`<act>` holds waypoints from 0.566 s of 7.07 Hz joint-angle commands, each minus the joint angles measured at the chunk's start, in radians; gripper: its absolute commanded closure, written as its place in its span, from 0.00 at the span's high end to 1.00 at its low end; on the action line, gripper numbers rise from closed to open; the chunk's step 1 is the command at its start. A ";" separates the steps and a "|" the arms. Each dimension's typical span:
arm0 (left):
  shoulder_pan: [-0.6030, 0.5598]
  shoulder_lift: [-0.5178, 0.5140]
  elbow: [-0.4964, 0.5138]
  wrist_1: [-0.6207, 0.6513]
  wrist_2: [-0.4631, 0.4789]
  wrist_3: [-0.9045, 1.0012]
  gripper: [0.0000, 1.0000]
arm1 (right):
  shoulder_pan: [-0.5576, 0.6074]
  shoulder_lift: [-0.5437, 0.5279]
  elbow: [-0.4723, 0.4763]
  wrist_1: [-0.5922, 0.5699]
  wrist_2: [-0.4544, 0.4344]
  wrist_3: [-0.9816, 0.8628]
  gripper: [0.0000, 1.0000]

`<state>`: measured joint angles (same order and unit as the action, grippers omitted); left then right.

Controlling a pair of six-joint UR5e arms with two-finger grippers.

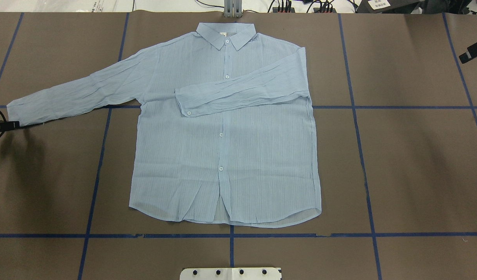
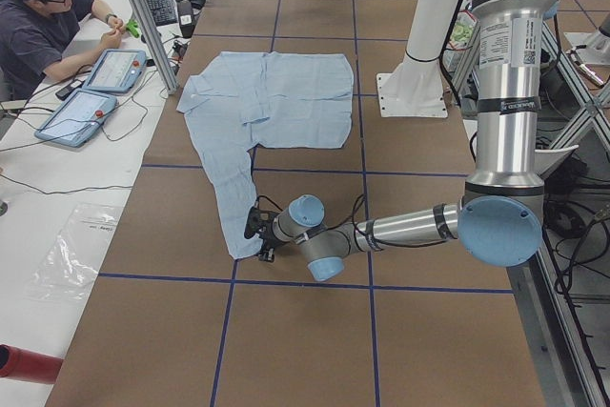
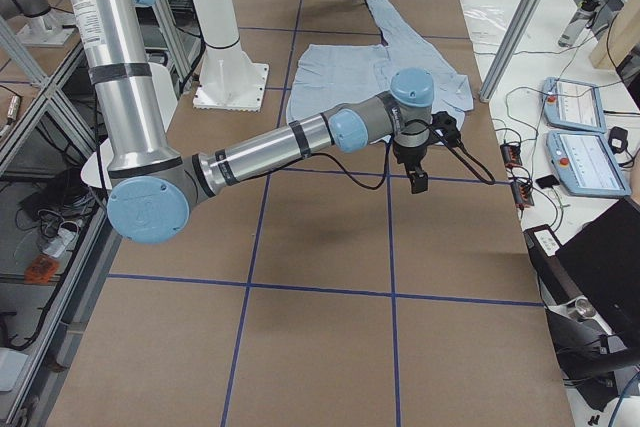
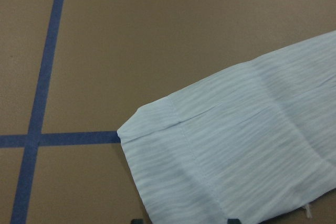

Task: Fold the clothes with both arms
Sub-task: 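Lower the left gripper and grasp the cuff of the other sleeve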

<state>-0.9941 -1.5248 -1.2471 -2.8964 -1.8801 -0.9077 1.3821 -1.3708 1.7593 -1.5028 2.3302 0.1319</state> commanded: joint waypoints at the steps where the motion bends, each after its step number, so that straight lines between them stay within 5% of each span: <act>1: 0.002 0.000 0.003 -0.001 0.009 0.001 0.61 | 0.000 -0.002 -0.004 0.004 0.000 0.000 1.00; 4: 0.017 0.000 0.008 -0.014 0.009 0.003 0.57 | -0.002 -0.005 -0.004 0.006 -0.002 0.000 1.00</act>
<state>-0.9837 -1.5248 -1.2422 -2.9065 -1.8716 -0.9053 1.3818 -1.3744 1.7550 -1.4977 2.3298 0.1319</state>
